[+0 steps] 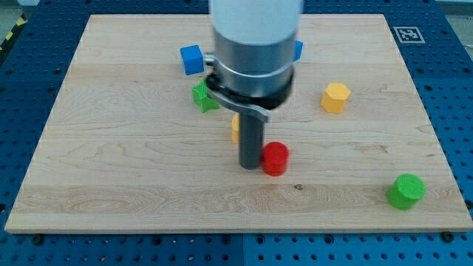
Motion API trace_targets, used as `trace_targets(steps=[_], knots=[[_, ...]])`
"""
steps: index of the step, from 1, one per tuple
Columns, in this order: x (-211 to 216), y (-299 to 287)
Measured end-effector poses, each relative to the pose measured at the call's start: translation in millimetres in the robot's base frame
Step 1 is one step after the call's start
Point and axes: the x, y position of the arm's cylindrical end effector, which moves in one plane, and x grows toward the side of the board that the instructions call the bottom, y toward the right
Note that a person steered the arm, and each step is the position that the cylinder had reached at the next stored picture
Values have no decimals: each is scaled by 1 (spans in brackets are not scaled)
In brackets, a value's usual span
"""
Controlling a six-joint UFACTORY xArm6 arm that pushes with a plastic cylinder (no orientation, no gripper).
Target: Move the yellow heart closer to the red circle
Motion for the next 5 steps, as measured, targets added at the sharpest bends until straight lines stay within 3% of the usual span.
trace_targets(steps=[2,3,4,5], knots=[[2,72],[12,76],[15,35],[13,-53]])
